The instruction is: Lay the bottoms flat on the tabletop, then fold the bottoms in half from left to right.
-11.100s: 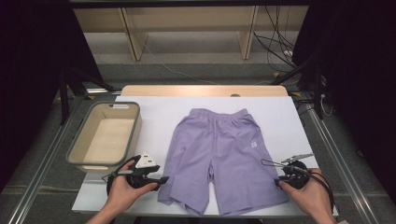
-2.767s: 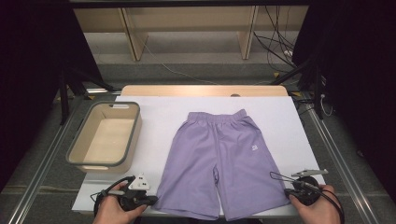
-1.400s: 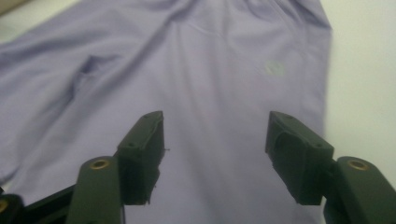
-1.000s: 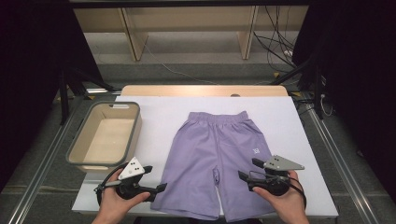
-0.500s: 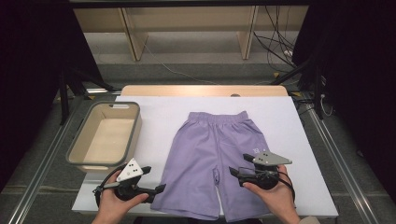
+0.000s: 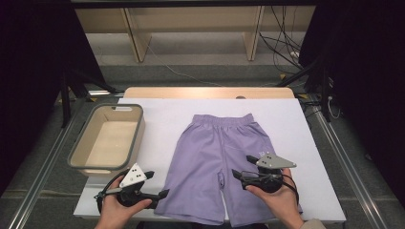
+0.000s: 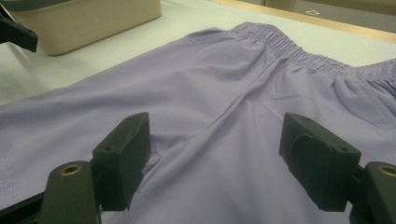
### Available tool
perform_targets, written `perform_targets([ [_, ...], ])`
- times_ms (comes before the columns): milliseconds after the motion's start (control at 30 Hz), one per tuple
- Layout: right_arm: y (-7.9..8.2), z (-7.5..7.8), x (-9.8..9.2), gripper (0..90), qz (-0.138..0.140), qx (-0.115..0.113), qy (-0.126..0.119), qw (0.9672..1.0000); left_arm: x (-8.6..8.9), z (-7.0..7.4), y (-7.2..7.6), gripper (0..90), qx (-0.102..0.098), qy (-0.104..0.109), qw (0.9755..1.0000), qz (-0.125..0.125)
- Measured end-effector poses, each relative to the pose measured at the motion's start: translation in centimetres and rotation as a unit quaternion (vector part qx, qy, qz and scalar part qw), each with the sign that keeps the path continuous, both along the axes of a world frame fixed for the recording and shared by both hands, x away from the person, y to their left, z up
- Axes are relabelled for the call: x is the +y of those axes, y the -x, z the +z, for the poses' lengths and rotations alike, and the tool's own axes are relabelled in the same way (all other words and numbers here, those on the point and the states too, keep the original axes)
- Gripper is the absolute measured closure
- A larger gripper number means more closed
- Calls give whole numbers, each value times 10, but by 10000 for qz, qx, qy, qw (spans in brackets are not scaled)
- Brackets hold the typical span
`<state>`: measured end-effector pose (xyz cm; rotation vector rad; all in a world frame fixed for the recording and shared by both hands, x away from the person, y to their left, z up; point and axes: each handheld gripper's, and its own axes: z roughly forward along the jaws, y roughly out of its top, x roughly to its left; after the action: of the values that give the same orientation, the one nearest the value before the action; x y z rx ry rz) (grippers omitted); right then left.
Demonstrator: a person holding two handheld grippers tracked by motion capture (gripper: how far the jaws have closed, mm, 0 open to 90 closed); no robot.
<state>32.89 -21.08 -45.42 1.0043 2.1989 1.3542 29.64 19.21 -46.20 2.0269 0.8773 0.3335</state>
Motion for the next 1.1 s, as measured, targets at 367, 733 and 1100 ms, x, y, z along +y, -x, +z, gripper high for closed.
perform_targets([
  [367,-2,0,0,251,-73,-19,-5,10000,0,-2,2,193,196,-160,9997,41],
  [733,5,2,-1,251,-2,-48,38,10000,-3,-8,6,366,906,-579,9939,260],
  [1100,6,0,-1,251,1,-25,66,10000,-11,-15,12,467,1224,-979,9876,34],
])
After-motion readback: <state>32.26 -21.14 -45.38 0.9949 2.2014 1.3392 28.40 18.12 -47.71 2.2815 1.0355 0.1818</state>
